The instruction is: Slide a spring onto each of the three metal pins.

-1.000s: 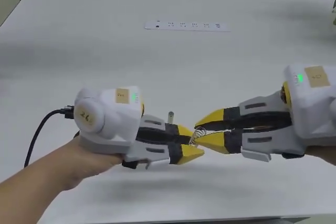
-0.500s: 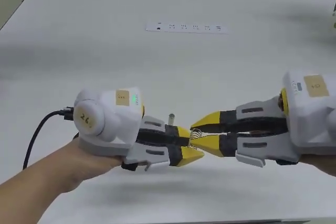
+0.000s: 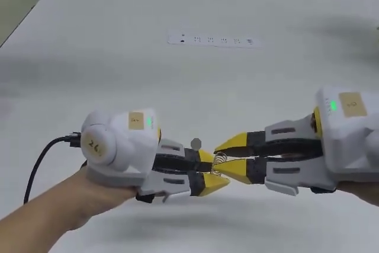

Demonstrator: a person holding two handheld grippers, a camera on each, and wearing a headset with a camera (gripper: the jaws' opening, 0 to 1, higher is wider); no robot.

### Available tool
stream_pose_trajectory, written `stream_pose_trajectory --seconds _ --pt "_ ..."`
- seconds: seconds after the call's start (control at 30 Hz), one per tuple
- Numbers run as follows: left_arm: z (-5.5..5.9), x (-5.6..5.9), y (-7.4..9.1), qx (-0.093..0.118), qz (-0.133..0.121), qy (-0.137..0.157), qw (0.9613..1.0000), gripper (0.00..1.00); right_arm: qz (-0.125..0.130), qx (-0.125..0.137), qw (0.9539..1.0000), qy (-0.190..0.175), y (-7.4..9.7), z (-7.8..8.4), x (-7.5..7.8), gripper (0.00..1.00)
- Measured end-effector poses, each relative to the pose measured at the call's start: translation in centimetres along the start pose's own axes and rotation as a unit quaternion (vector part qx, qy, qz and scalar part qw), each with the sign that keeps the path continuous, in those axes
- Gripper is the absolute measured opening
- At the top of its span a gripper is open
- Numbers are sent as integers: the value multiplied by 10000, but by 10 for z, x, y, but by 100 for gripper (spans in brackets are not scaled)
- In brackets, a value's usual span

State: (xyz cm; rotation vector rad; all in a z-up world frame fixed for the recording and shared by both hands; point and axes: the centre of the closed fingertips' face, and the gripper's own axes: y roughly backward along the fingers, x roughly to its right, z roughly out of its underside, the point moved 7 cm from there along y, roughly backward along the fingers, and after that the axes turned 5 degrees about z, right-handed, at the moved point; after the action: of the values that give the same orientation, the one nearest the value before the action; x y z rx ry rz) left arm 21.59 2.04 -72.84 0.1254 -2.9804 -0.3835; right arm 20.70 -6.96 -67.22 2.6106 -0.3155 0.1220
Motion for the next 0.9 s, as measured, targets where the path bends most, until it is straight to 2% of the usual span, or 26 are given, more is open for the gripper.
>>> stream_pose_trajectory --seconds 0.47,0.9 --pt "5 -2 6 -93 -166 68 9998 17 46 -91 9999 130 -1 0 5 7" --pt "7 -7 20 -173 -443 41 9989 32 158 -138 9997 151 3 2 8 7"
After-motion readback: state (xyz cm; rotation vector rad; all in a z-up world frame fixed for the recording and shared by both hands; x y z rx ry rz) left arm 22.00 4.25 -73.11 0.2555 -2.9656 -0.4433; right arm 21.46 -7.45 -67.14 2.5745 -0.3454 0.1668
